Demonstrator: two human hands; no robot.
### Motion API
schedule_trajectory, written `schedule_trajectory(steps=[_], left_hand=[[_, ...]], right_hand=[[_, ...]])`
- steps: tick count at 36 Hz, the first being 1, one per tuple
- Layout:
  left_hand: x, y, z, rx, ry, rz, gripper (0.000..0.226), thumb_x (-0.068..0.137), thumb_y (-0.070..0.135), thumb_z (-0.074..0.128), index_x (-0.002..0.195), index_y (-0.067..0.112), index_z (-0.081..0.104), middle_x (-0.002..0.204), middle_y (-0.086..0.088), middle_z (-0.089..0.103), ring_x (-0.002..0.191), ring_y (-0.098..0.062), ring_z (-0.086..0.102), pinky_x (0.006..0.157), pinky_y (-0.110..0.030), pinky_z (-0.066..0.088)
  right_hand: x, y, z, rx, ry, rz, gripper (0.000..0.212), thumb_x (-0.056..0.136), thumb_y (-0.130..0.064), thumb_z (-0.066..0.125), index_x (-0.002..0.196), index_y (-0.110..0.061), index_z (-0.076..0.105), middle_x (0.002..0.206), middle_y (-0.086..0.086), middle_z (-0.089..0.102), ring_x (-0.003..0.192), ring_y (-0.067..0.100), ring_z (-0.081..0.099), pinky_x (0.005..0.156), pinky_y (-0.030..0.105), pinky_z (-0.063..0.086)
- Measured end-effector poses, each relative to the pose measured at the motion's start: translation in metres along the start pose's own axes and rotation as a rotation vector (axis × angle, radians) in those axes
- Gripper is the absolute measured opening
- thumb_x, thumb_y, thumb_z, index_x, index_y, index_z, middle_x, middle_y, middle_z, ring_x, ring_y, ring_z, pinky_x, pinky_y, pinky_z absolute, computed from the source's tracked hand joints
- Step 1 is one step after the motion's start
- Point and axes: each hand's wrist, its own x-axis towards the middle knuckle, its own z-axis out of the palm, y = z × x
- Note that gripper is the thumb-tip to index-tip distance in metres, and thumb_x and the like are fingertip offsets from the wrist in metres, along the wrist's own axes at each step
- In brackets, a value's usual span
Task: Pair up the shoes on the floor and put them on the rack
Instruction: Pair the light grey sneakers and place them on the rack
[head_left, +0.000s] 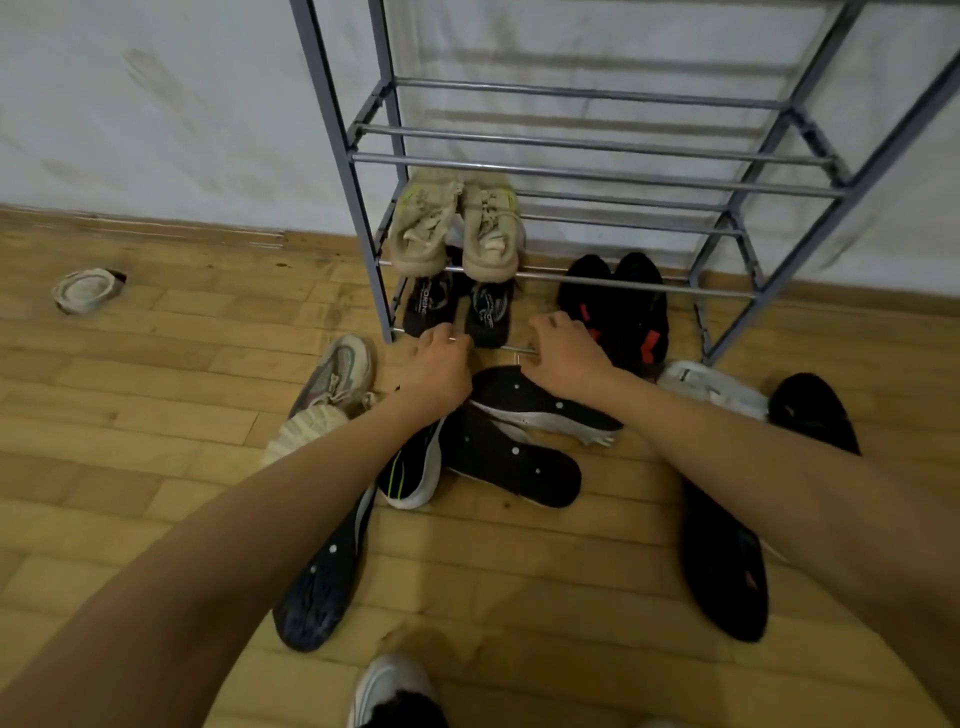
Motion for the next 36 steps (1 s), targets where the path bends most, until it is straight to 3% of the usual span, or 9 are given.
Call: schedule_trajectory(steps=[6, 11, 16, 20, 26, 30, 36], left_hand=[[-0.023, 0.001, 0.028, 0.023, -0.174, 0.000, 0.044, 0.090, 0.018, 0.052, 0.133, 0.012, 0.044, 0.140, -0.014, 0.036, 0.130, -0.035, 0.034, 0.102, -0.048, 0.038], [-0.035, -0.021, 0.067, 0.003, -0.306, -0.112, 0.064, 0.088, 0.023, 0.057, 0.144, 0.014, 0.027, 0.146, -0.016, 0.026, 0.134, -0.038, 0.028, 0.107, -0.049, 0.036], [-0.042, -0.030, 0.098, -0.071, -0.288, -0.276, 0.071, 0.089, 0.029, 0.057, 0.146, 0.015, 0.016, 0.154, -0.016, 0.009, 0.142, -0.038, 0.012, 0.110, -0.056, 0.024], [-0.045, -0.038, 0.118, -0.106, -0.304, -0.392, 0.072, 0.092, 0.032, 0.053, 0.147, 0.014, 0.011, 0.154, -0.018, 0.008, 0.142, -0.040, 0.011, 0.109, -0.057, 0.025], [-0.053, -0.039, 0.133, 0.085, -0.242, -0.317, 0.059, 0.099, 0.022, 0.040, 0.149, 0.010, 0.010, 0.152, -0.019, 0.021, 0.137, -0.039, 0.030, 0.104, -0.053, 0.036], [-0.054, -0.033, 0.131, 0.116, -0.208, -0.317, 0.071, 0.095, 0.027, 0.052, 0.148, 0.010, 0.010, 0.149, -0.018, 0.025, 0.133, -0.038, 0.033, 0.101, -0.051, 0.038], [-0.060, -0.021, 0.121, -0.074, -0.136, -0.336, 0.088, 0.078, 0.045, 0.071, 0.141, 0.008, 0.021, 0.137, -0.013, 0.030, 0.128, -0.034, 0.033, 0.098, -0.054, 0.037]], right_hand=[[-0.027, 0.022, 0.027, -0.100, -0.155, -0.014, 0.064, 0.087, -0.026, 0.061, 0.142, -0.011, 0.031, 0.141, 0.015, 0.037, 0.128, 0.034, 0.038, 0.099, 0.043, 0.043], [-0.026, 0.036, 0.066, -0.185, -0.289, -0.022, 0.063, 0.089, -0.030, 0.060, 0.142, -0.012, 0.030, 0.140, 0.014, 0.037, 0.128, 0.034, 0.036, 0.101, 0.045, 0.041], [-0.029, 0.051, 0.103, -0.223, -0.421, -0.059, 0.085, 0.077, -0.043, 0.071, 0.143, -0.014, 0.025, 0.146, 0.012, 0.033, 0.132, 0.031, 0.035, 0.102, 0.042, 0.039], [-0.034, 0.051, 0.133, -0.212, -0.506, 0.039, 0.102, 0.078, -0.041, 0.072, 0.150, -0.015, 0.004, 0.156, 0.014, 0.014, 0.140, 0.035, 0.023, 0.110, 0.046, 0.030], [-0.039, 0.054, 0.159, -0.254, -0.384, 0.017, 0.084, 0.088, -0.032, 0.061, 0.149, -0.012, 0.008, 0.151, 0.018, 0.022, 0.132, 0.039, 0.032, 0.104, 0.049, 0.037], [-0.037, 0.059, 0.160, -0.261, -0.365, 0.008, 0.081, 0.088, -0.034, 0.061, 0.149, -0.015, 0.010, 0.151, 0.016, 0.023, 0.132, 0.036, 0.033, 0.102, 0.046, 0.038], [-0.047, 0.070, 0.163, -0.390, -0.263, -0.064, 0.068, 0.096, -0.029, 0.046, 0.150, -0.013, 0.008, 0.147, 0.017, 0.029, 0.127, 0.033, 0.040, 0.095, 0.042, 0.044]])
